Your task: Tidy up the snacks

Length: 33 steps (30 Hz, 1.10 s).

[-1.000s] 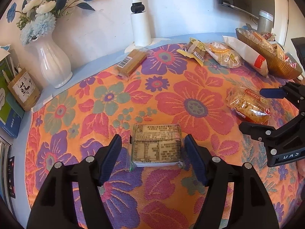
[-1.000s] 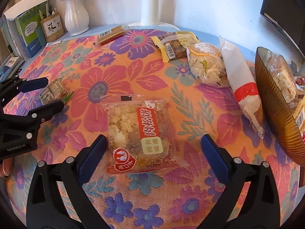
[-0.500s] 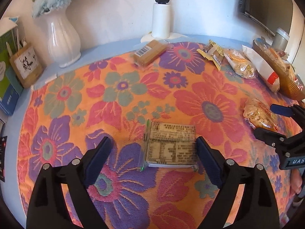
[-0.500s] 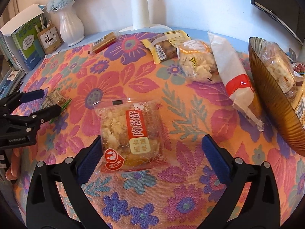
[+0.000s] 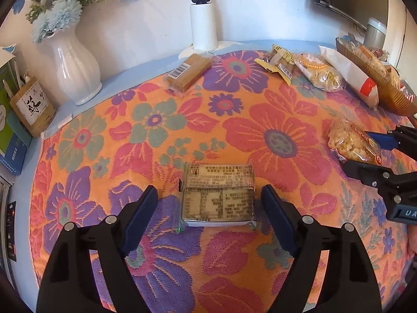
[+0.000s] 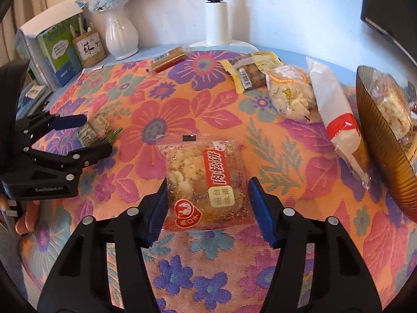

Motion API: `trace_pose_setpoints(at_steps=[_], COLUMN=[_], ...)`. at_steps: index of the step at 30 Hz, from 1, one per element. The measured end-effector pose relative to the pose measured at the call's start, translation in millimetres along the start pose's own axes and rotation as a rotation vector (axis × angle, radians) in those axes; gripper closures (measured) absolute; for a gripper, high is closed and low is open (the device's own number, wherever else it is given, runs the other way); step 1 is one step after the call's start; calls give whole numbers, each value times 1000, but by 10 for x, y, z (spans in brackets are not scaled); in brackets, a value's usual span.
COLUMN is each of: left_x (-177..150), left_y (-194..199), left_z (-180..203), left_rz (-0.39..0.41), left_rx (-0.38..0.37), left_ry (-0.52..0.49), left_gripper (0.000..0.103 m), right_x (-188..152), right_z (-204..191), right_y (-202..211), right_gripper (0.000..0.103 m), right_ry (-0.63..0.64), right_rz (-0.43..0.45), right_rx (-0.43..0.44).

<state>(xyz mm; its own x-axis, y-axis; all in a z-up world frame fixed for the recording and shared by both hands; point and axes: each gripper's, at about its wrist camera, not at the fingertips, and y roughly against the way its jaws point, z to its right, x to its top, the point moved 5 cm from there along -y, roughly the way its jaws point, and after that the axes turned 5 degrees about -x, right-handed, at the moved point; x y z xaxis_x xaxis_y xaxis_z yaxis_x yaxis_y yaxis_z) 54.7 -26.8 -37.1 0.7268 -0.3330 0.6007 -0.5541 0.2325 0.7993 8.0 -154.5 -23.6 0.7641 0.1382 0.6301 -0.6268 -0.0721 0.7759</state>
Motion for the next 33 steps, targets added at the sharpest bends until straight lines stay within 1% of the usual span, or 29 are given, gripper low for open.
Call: trace_pose_setpoints(at_steps=[2, 4, 5, 7, 10, 12, 13, 14, 15, 18, 20, 23, 24, 25, 26, 27, 28, 29, 30, 33], left_x=[1, 0, 0, 2, -22, -31, -27, -9, 23, 209, 378, 740, 824, 985, 1140, 1239, 1380, 1491, 1649, 1987], left_y=[-3, 9, 20, 32, 81, 122, 191, 234, 321, 549, 648, 700, 695, 678, 659, 651, 647, 639, 620, 494], left_z=[3, 40, 78, 145, 226, 258, 292, 313, 363, 567, 747, 1184, 1321, 1520, 1706, 1840, 2047, 2179, 2346, 2634], left_rz=[0, 10, 19, 33, 54, 63, 82, 91, 106, 154, 185, 211, 216, 219, 222, 227, 236, 241, 246, 238], left_rx=[-5, -17, -10, 30, 90, 100, 66, 31, -28, -131, -205, -324, -344, -376, -401, -415, -446, -474, -501, -553], left_ry=[1, -15, -38, -83, -126, -134, -127, -119, -105, -108, -112, -137, -149, -171, -192, -206, -227, -235, -239, -228], left_gripper=[29, 50, 51, 54, 55, 55, 55, 55, 55, 55, 55, 55, 55, 55, 55, 55, 55, 55, 55, 55], right_x=[1, 2, 6, 9, 14, 17, 18, 12, -3, -66, -88, -69, -52, -27, -11, 7, 23, 33, 41, 86], right_z=[-21, -16, 0, 51, 115, 161, 191, 245, 299, 534, 745, 1190, 1398, 1556, 1738, 1952, 2148, 2310, 2435, 2871], right_y=[5, 15, 12, 4, 42, 110, 153, 225, 285, 504, 647, 939, 1069, 1161, 1270, 1393, 1495, 1577, 1616, 1682], right_gripper=[44, 45, 45, 46, 49, 51, 50, 50, 50, 50, 50, 51, 51, 51, 51, 51, 51, 54, 58, 59], right_ry=[12, 9, -1, -31, -62, -82, -96, -131, -170, -308, -369, -451, -482, -500, -518, -535, -545, -556, -565, -601], right_rz=[5, 11, 10, 6, 19, 46, 61, 79, 87, 131, 158, 218, 249, 271, 297, 325, 349, 369, 380, 399], right_rx=[-1, 1, 3, 5, 16, 26, 37, 72, 116, 265, 287, 270, 257, 240, 210, 165, 119, 83, 58, -12])
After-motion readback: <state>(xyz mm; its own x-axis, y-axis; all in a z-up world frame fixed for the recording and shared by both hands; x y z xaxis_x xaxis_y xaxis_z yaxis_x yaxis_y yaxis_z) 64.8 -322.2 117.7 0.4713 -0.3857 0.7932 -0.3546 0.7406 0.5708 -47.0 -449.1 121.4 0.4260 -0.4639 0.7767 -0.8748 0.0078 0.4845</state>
